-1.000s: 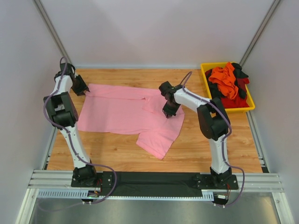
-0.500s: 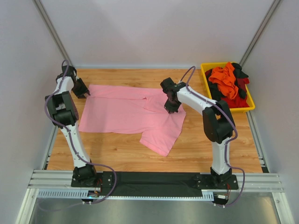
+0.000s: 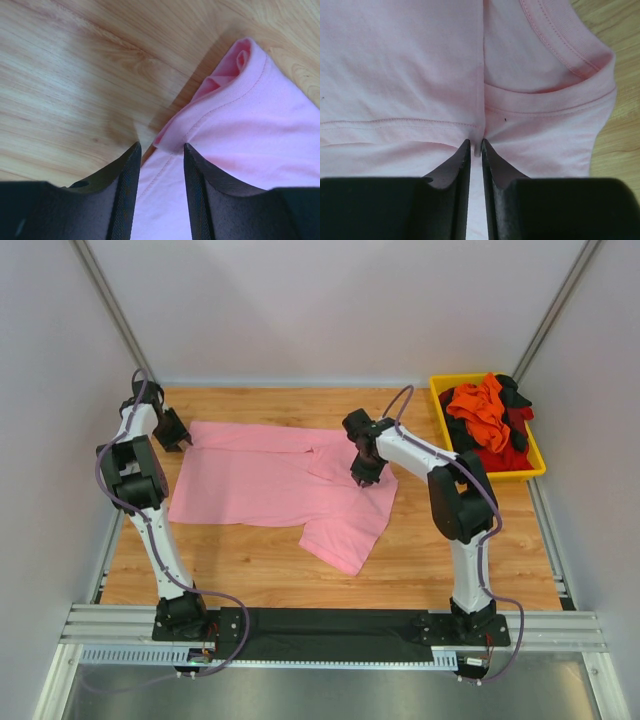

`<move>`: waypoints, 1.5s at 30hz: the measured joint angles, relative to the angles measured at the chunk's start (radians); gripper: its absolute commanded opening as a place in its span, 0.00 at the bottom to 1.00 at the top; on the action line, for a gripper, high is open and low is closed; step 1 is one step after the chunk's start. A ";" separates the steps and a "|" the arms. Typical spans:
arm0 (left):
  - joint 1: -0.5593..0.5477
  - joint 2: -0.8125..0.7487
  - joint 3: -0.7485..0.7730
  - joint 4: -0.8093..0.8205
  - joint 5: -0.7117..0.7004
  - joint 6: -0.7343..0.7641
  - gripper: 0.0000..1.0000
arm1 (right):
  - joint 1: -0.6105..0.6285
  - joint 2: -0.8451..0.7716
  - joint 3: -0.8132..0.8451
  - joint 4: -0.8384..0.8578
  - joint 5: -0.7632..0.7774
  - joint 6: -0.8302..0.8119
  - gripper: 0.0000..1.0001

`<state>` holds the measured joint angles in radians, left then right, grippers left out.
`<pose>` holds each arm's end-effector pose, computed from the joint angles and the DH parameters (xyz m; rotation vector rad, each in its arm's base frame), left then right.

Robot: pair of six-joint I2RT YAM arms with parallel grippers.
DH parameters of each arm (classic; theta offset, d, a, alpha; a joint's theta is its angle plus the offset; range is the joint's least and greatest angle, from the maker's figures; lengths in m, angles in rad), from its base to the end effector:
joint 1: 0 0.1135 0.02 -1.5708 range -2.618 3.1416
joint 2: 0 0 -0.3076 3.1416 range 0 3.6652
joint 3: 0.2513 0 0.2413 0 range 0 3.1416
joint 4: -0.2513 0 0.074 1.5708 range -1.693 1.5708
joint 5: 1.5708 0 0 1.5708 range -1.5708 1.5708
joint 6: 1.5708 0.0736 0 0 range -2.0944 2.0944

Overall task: Fold and stack the t-shirts
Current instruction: Fold the tshirt

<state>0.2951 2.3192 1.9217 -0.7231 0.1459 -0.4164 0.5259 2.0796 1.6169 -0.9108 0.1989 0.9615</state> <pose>0.5120 0.1445 0.1716 -0.8953 2.5389 -0.2337 0.3830 0.2055 0.1882 0.6461 2.7887 -0.0184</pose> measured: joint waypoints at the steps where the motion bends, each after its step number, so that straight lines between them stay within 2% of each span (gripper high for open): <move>1: 0.000 0.000 0.000 -0.002 -0.003 0.000 0.48 | 0.000 0.001 0.000 0.003 0.000 -0.002 0.18; 7: -0.011 -0.031 -0.026 -0.025 -0.047 0.004 0.49 | -0.001 0.013 0.000 0.011 0.001 -0.009 0.25; 13: -0.055 -0.130 -0.078 -0.069 -0.140 0.027 0.52 | 0.000 0.018 -0.044 0.025 0.004 -0.005 0.32; 20: -0.073 -0.207 -0.105 -0.058 -0.101 0.033 0.51 | 0.003 -0.028 -0.113 0.048 0.001 0.006 0.36; 25: -0.078 -0.229 -0.190 -0.024 -0.008 0.032 0.48 | 0.003 -0.035 -0.114 0.052 -0.001 -0.002 0.32; 27: -0.099 -0.235 -0.212 -0.020 0.030 0.032 0.43 | 0.003 -0.037 -0.114 0.055 -0.005 -0.002 0.30; 31: -0.199 -0.282 -0.273 0.030 0.123 0.026 0.41 | 0.003 -0.037 -0.103 0.056 -0.018 -0.002 0.26; 34: -0.319 -0.344 -0.328 0.076 0.183 0.023 0.41 | 0.003 -0.037 -0.089 0.057 -0.018 -0.002 0.23; 39: -0.494 -0.382 -0.368 0.165 0.276 0.025 0.44 | 0.003 -0.037 -0.084 0.059 -0.018 -0.002 0.13; 45: -0.578 -0.363 -0.416 0.254 0.362 0.039 0.46 | 0.003 -0.037 -0.084 0.064 -0.017 -0.004 0.00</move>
<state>-0.2832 1.9564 1.5055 -0.4690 0.5079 -0.3779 0.5289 2.0430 1.5326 -0.8467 0.1822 0.9577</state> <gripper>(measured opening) 0.448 0.035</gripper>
